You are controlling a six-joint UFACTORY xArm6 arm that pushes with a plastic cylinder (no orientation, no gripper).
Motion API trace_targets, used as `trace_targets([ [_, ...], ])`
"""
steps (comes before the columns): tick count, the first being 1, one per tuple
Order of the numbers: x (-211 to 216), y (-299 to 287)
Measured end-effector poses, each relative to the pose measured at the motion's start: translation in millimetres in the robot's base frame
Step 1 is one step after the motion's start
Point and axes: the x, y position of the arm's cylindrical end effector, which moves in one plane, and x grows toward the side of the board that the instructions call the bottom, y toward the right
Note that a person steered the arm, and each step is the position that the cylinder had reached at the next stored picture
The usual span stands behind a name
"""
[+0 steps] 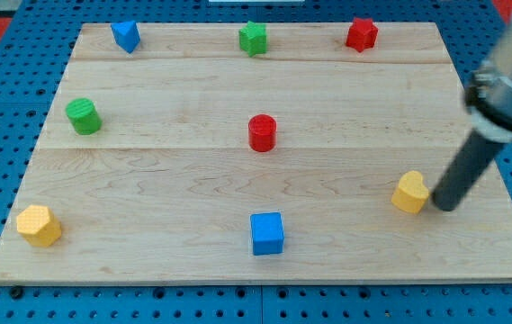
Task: Push yellow heart above blue cube
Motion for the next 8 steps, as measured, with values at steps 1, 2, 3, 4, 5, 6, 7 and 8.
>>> trace_targets([
  [1, 0, -83],
  [2, 0, -92],
  [3, -7, 6],
  [4, -38, 20],
  [5, -36, -41],
  [6, -26, -108],
  [7, -26, -139],
  [8, -26, -136],
])
